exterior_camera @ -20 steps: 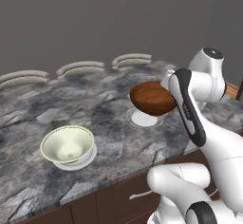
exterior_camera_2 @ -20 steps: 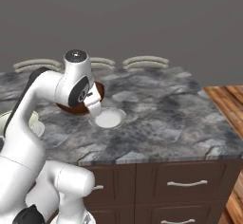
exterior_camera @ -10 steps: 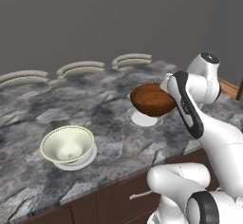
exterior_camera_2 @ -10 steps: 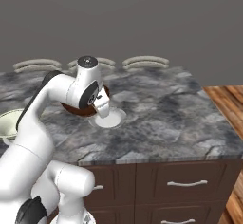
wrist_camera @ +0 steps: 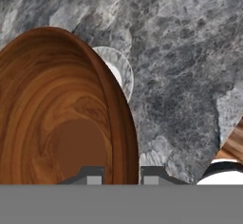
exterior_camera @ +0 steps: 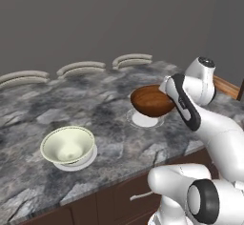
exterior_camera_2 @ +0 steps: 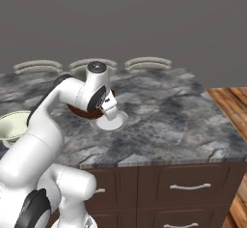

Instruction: Move the bowls from the cabinet to the plates on the dining table.

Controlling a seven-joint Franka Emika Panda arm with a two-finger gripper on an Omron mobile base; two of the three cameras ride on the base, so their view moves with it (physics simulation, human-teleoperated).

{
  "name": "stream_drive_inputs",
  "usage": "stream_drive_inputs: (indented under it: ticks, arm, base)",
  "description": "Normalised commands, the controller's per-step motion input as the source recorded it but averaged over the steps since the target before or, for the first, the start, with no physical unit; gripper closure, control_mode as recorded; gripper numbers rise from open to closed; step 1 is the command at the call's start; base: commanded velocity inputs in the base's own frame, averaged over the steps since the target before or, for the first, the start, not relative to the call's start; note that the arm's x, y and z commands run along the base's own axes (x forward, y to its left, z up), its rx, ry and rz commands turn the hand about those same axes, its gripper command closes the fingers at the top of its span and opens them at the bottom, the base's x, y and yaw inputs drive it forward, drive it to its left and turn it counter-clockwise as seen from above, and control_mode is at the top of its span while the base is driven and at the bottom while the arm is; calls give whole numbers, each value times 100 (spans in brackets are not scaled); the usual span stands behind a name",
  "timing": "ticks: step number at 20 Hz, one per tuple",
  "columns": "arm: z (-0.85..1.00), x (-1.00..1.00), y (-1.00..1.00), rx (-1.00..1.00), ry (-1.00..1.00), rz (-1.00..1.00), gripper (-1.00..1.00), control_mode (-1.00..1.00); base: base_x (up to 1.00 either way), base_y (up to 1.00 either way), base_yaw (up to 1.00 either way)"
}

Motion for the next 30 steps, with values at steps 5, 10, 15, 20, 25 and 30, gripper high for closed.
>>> stream_drive_inputs:
  ticks: [5,10,15,20,25,30]
  arm:
    - [-18,26,-10,1,0,2,100,-100]
    - [-16,24,-10,2,0,2,100,-100]
    - [-20,23,-6,2,0,1,100,-100]
    - [-18,16,-5,2,0,1,100,-100]
    - [-19,21,-6,2,0,1,100,-100]
    - [-19,22,-4,2,0,0,100,-100]
  base:
    - [0,0,0]
    - [0,0,0]
    - [0,0,0]
    - [0,0,0]
    - [0,0,0]
    - [0,0,0]
